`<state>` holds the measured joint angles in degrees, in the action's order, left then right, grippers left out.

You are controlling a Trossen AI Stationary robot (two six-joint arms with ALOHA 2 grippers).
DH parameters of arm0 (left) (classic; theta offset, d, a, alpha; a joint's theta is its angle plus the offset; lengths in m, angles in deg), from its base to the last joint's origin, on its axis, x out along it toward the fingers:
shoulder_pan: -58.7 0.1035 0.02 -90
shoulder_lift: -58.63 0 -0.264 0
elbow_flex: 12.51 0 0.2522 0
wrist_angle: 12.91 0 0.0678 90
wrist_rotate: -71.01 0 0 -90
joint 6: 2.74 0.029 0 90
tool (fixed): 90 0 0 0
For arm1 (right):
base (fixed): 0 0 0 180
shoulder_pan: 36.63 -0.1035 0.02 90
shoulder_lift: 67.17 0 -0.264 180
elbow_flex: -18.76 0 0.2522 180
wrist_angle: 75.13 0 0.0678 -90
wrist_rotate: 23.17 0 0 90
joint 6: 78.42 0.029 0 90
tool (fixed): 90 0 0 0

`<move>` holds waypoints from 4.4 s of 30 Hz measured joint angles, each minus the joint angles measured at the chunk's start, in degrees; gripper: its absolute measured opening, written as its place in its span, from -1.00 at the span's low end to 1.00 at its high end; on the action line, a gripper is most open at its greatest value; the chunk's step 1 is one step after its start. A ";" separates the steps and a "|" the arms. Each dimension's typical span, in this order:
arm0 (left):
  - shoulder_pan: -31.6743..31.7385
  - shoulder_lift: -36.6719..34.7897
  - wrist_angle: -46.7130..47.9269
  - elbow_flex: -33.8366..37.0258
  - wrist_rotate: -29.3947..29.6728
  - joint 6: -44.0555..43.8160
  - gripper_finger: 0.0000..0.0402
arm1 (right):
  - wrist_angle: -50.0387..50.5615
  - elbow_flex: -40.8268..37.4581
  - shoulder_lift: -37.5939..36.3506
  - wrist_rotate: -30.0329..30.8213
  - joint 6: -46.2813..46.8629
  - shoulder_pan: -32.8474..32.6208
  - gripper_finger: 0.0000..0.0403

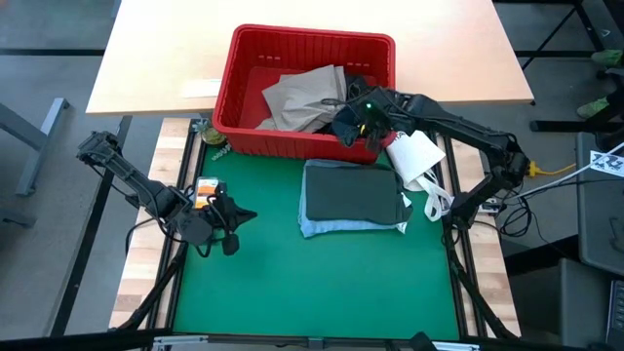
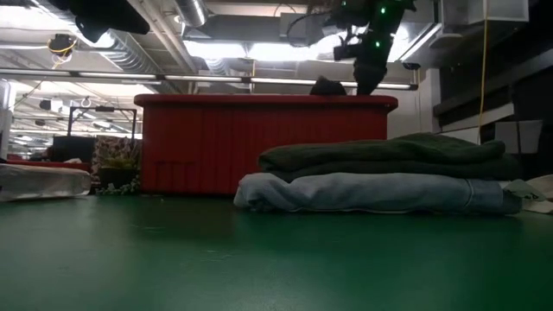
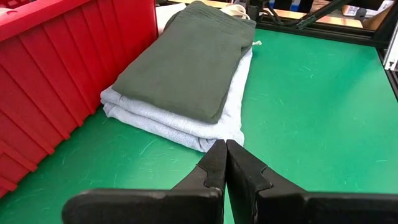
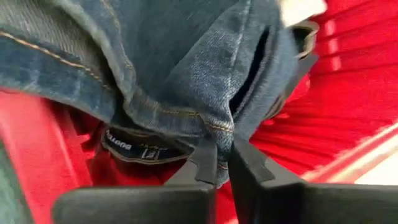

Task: Fold Laundry from Bin
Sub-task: Fold the dark blue pants

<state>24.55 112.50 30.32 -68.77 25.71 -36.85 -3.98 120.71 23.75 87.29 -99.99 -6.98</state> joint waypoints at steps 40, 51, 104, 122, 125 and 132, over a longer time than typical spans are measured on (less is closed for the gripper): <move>0.00 0.02 -6.17 0.00 1.19 4.92 -0.99 | -13.82 46.71 -4.09 -18.40 1.79 -35.23 -0.95; 0.00 0.02 -6.16 0.00 1.09 4.92 -0.99 | -6.06 46.74 -3.56 -15.67 1.81 -54.34 -0.94; 9.03 9.51 -77.00 0.02 -23.16 71.82 -0.19 | -24.75 46.71 20.95 -18.75 5.49 -45.20 -0.88; 7.39 7.47 -71.40 0.00 -18.64 65.66 -0.95 | -25.01 46.71 21.57 -12.65 4.60 -45.27 -0.83; 5.02 4.35 -70.25 0.02 -12.59 65.72 -0.97 | -25.34 46.71 21.57 -12.55 4.52 -45.24 -0.67; -2.09 -8.13 -61.16 0.00 4.98 66.16 -0.98 | -24.19 46.71 20.95 -12.50 -2.84 -45.24 -0.14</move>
<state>22.46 104.37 -30.84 -68.77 30.70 29.31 -28.17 167.43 44.69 74.79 -102.84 -52.22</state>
